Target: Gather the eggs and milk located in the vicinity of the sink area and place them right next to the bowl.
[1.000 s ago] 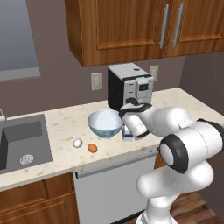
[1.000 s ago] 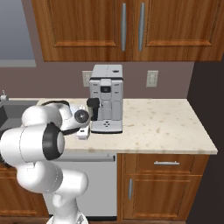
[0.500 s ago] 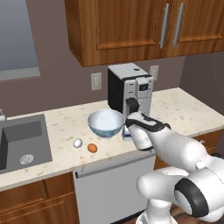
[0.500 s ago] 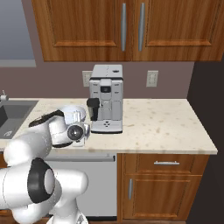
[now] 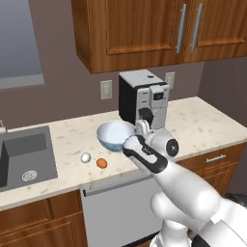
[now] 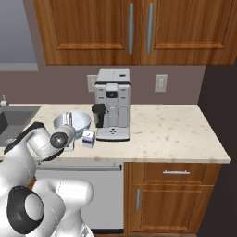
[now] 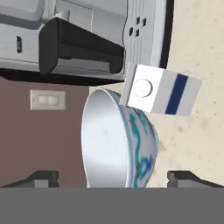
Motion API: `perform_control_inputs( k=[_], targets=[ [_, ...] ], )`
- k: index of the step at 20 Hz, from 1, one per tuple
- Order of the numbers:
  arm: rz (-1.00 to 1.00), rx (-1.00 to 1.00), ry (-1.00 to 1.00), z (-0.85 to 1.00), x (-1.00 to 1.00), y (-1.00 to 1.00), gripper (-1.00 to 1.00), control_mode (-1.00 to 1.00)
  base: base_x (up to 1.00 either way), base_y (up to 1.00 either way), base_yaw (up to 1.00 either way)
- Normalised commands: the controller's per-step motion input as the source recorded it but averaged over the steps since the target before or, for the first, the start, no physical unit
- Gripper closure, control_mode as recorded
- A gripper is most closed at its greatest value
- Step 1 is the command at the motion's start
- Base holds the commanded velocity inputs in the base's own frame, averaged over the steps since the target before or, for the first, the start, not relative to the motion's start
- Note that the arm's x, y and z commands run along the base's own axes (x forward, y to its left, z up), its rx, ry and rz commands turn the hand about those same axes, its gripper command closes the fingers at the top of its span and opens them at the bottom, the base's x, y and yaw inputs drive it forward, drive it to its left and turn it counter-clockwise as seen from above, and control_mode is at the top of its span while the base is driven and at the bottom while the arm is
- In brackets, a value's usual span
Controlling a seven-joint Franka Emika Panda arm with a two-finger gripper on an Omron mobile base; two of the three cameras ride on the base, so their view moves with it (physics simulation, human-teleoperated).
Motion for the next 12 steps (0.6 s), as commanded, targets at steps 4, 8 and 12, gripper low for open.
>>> perform_control_inputs(
  k=[4, 8, 12],
  targets=[
    [0.00, -0.11, 0.48, 0.36, -0.14, 0.14, -1.00, -1.00, 0.00, 0.00, 0.00],
    [0.00, -0.10, 0.57, 0.31, -0.10, 0.13, -1.00, -1.00, 0.00, 0.00, 0.00],
    [0.00, -0.10, 0.61, 0.23, -0.04, 0.09, -1.00, -1.00, 0.00, 0.00, 0.00]
  ],
)
